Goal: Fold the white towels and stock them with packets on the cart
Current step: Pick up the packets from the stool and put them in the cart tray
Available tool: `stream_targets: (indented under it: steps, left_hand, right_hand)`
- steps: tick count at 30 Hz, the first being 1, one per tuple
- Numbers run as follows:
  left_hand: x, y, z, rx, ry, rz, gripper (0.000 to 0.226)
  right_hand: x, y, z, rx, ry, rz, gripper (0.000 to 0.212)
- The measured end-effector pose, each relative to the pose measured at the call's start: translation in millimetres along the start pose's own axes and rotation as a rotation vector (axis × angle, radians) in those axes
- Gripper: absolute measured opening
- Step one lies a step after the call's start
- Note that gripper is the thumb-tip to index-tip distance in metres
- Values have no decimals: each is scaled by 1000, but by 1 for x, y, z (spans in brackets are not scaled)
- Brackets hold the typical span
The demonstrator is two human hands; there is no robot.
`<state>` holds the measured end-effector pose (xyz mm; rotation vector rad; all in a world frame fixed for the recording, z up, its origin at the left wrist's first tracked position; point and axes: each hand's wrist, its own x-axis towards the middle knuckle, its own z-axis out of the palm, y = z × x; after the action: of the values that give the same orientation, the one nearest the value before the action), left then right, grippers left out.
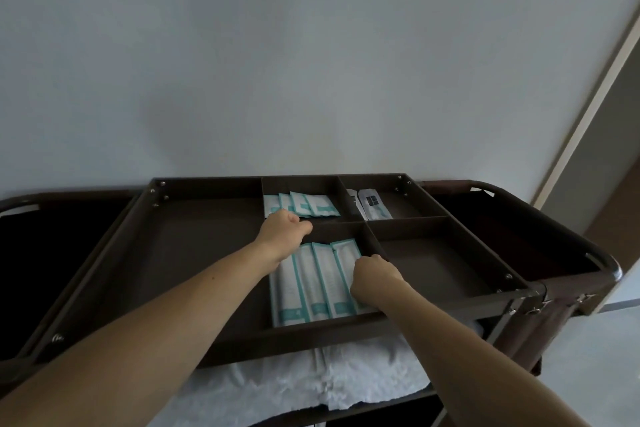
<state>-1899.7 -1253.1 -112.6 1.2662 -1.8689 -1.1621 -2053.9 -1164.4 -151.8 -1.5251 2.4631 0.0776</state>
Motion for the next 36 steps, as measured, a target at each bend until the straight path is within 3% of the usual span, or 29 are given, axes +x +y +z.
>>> stream_targets:
  steps: [7,11,14,17,24,36]
  left_hand:
    - [-8,4,5,61,42,-6,21]
    - [-21,4,4,126,72,-38,8]
    - [-33,-1,-8,193,128,-78,45]
    - [-54,-12,-29,276,205,-113,53]
    - [-114,-54,-111,459,393,-179,64]
    - [-277,-176,-331,337,647,-445,64]
  right_hand:
    - [0,5,6,-97,-62,-123,35]
    - [-1,7,-6,-52,-39,-185,34]
    - [-4,-3,-19,-32,62,-313,38]
    - [-12,-27,-29,-50,90,-451,44]
    - [-45,-132,-22,-31,82,-703,55]
    - [-180,-394,22,-50,62,-1032,55]
